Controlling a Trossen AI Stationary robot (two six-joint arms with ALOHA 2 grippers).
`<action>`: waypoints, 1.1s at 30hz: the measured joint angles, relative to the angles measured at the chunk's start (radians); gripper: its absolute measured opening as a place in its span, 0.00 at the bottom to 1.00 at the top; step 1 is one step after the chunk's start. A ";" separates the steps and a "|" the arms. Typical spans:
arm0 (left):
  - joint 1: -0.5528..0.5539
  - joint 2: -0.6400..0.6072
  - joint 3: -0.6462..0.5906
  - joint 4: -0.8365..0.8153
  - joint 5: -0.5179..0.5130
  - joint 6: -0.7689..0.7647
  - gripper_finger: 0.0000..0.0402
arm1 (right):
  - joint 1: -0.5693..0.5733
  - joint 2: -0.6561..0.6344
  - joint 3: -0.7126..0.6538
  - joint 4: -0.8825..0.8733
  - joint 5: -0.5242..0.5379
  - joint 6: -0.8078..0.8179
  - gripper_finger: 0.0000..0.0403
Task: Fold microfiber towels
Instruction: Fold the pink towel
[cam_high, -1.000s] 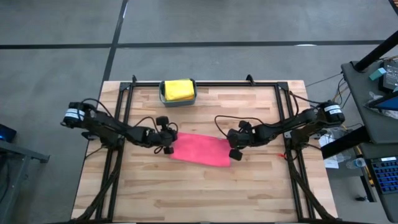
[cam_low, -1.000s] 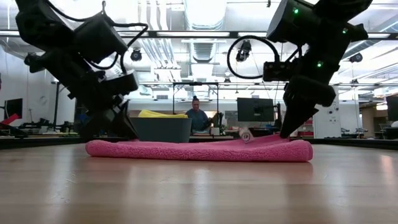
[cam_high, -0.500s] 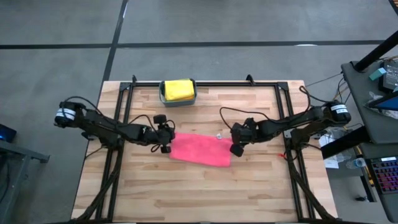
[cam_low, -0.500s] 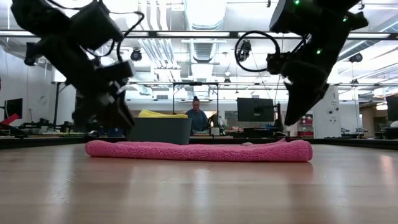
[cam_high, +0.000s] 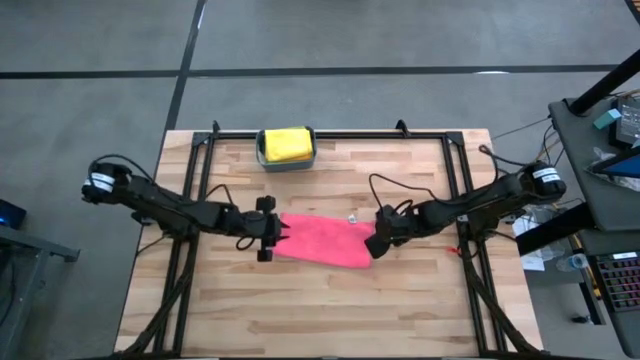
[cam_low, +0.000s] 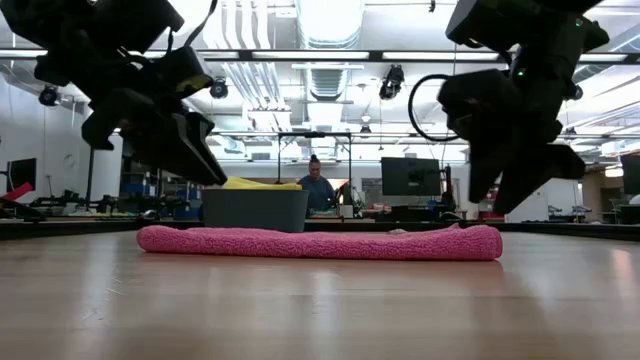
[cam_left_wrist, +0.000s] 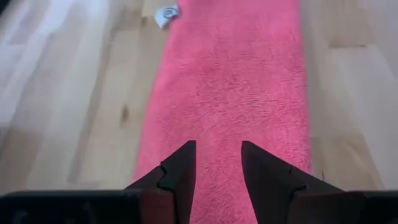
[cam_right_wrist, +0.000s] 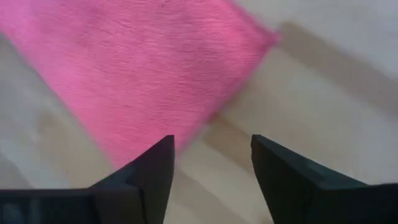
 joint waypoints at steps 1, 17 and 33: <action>-0.006 0.015 0.000 0.010 0.000 0.000 0.28 | 0.008 0.010 -0.007 0.030 0.001 0.028 0.52; -0.029 0.140 0.001 0.010 -0.002 0.001 0.28 | 0.032 0.263 -0.065 0.623 0.053 0.106 0.66; -0.029 0.097 0.002 -0.018 -0.010 0.001 0.28 | 0.031 0.284 -0.068 0.685 0.136 -0.019 0.04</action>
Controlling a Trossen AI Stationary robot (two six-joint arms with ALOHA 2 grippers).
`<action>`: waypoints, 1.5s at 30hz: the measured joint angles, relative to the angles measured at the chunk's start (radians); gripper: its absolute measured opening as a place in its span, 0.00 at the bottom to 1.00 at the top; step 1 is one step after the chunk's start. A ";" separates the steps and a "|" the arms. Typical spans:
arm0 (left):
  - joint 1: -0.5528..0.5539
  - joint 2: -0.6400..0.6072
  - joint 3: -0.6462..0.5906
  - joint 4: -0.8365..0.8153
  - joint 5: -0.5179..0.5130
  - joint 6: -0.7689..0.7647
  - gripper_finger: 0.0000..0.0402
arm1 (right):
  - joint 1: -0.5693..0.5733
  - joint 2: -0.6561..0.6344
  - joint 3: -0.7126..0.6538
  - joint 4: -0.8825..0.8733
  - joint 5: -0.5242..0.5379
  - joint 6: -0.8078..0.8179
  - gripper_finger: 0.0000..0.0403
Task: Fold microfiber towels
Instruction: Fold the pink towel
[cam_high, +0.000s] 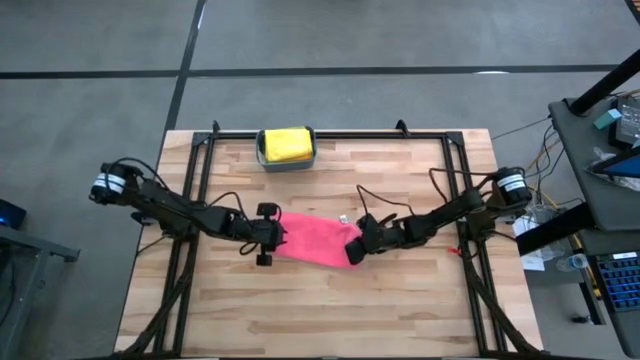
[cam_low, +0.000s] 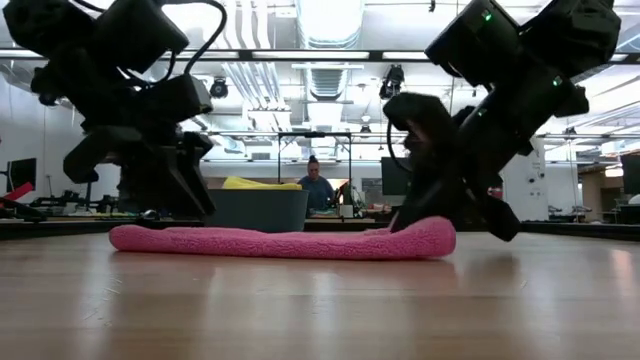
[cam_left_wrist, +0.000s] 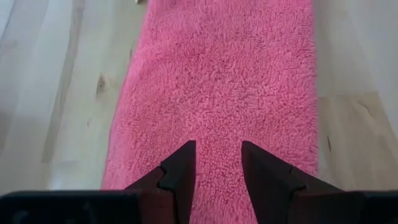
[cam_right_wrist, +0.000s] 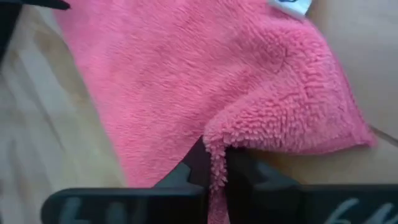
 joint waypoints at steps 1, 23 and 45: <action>0.000 -0.013 0.001 -0.017 0.000 0.000 0.28 | 0.000 -0.013 0.001 -0.022 0.000 -0.008 0.04; -0.001 0.085 -0.009 0.090 0.004 -0.052 0.28 | -0.011 -0.379 0.035 -0.625 0.029 0.078 0.02; -0.002 0.195 -0.010 0.236 0.048 -0.049 0.28 | -0.063 0.089 0.545 -0.576 0.001 -0.275 0.02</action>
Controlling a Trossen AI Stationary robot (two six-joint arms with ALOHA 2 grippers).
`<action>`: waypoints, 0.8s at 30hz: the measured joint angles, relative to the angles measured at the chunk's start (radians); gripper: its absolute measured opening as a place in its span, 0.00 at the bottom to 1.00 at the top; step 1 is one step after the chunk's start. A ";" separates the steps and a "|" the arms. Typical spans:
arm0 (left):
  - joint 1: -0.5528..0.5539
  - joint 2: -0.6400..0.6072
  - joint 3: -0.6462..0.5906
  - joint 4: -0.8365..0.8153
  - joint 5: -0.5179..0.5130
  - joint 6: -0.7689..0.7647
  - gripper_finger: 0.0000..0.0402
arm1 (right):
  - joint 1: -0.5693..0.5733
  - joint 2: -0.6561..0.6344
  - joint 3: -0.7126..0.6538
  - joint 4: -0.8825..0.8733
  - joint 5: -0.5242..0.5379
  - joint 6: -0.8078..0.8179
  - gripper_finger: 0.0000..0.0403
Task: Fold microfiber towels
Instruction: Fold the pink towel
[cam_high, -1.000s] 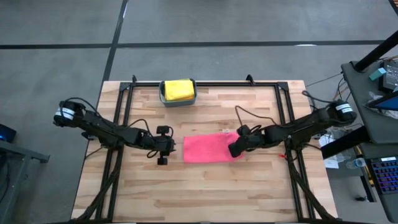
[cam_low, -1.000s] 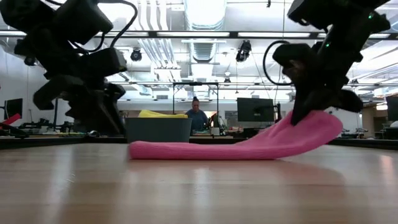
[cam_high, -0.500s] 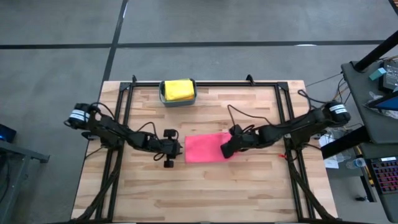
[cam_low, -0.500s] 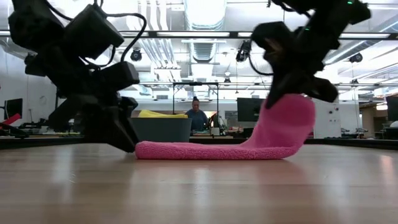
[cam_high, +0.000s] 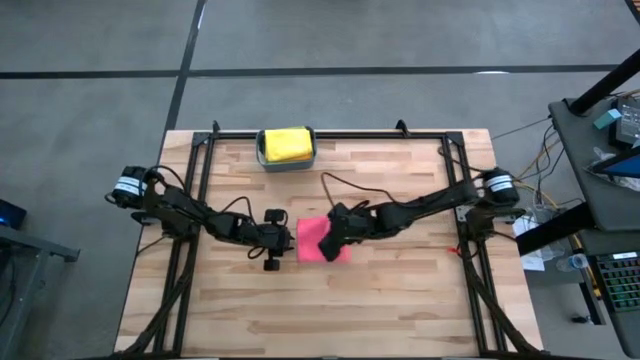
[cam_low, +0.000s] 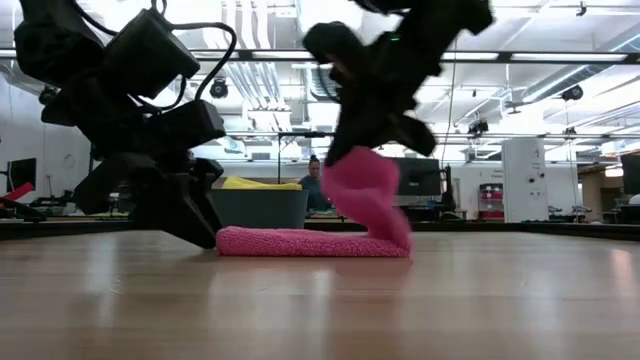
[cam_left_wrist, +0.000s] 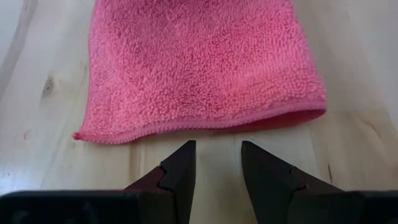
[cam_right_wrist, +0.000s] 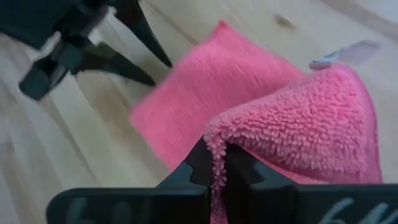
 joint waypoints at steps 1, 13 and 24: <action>0.000 0.000 0.000 0.000 0.000 0.000 0.28 | -0.006 0.018 0.023 0.000 -0.001 -0.016 0.02; 0.000 0.000 -0.007 0.000 0.005 0.005 0.28 | -0.039 0.173 0.160 -0.068 0.000 -0.102 0.02; 0.000 0.000 -0.009 0.014 0.005 0.005 0.28 | -0.042 0.174 0.160 -0.009 0.001 -0.135 0.02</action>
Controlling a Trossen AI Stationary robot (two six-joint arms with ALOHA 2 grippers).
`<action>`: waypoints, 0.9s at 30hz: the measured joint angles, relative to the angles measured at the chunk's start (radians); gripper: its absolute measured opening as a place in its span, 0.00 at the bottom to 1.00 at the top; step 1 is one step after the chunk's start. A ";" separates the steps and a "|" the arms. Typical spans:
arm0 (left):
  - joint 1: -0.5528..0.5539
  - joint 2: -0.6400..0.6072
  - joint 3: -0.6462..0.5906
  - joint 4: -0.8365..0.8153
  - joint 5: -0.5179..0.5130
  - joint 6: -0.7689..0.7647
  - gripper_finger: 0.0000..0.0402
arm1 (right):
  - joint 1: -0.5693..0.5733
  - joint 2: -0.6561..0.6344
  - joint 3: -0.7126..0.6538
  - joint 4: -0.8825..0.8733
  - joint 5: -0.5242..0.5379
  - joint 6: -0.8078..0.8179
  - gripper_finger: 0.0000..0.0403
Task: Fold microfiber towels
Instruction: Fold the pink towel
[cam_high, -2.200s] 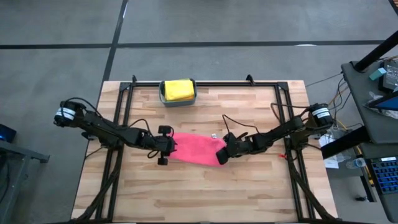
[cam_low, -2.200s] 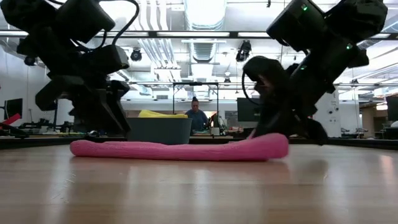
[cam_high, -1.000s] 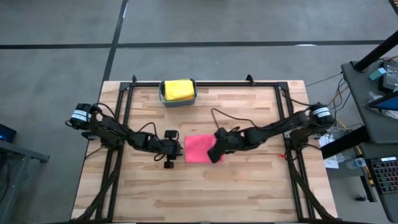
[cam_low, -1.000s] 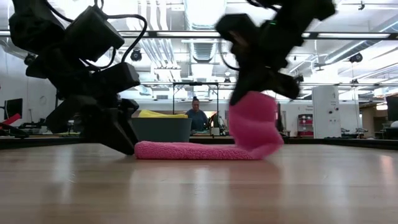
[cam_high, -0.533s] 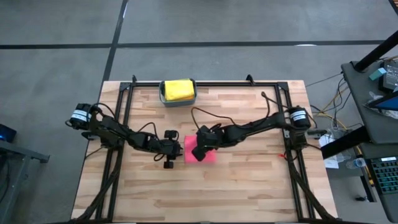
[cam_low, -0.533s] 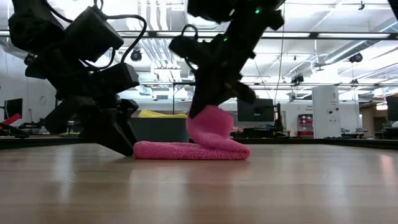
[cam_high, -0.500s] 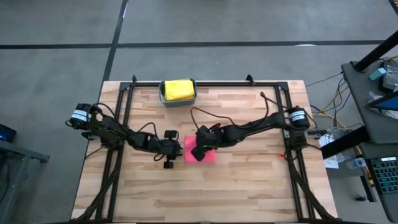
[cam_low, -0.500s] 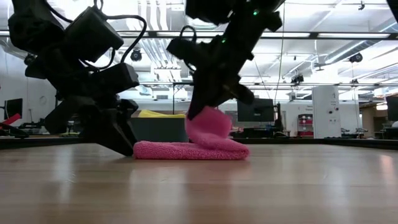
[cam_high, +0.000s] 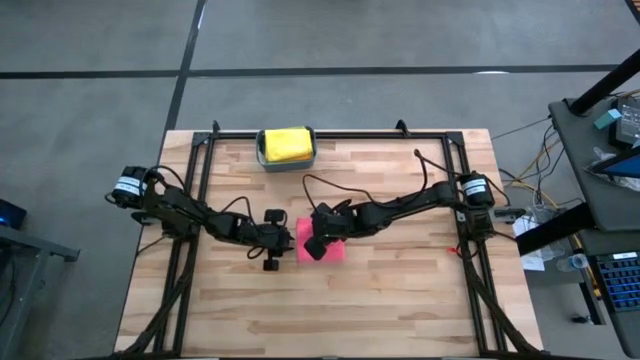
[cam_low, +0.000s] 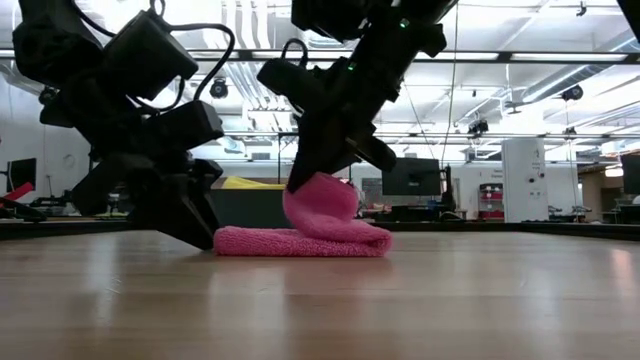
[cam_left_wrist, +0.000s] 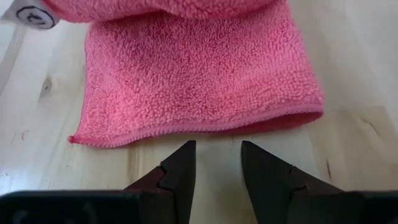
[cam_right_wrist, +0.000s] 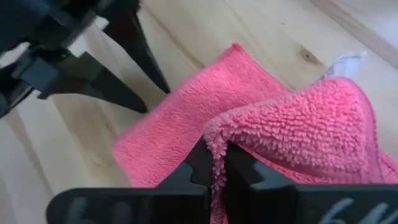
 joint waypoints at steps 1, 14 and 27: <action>0.000 0.000 0.000 0.003 0.000 0.000 0.28 | -0.001 0.000 0.000 0.007 0.000 -0.004 0.02; 0.000 0.000 -0.010 0.012 0.000 0.000 0.28 | -0.009 0.001 0.000 0.027 0.018 -0.009 0.16; 0.000 0.000 -0.011 0.017 0.000 -0.001 0.28 | -0.009 0.002 -0.001 0.111 0.016 -0.095 0.33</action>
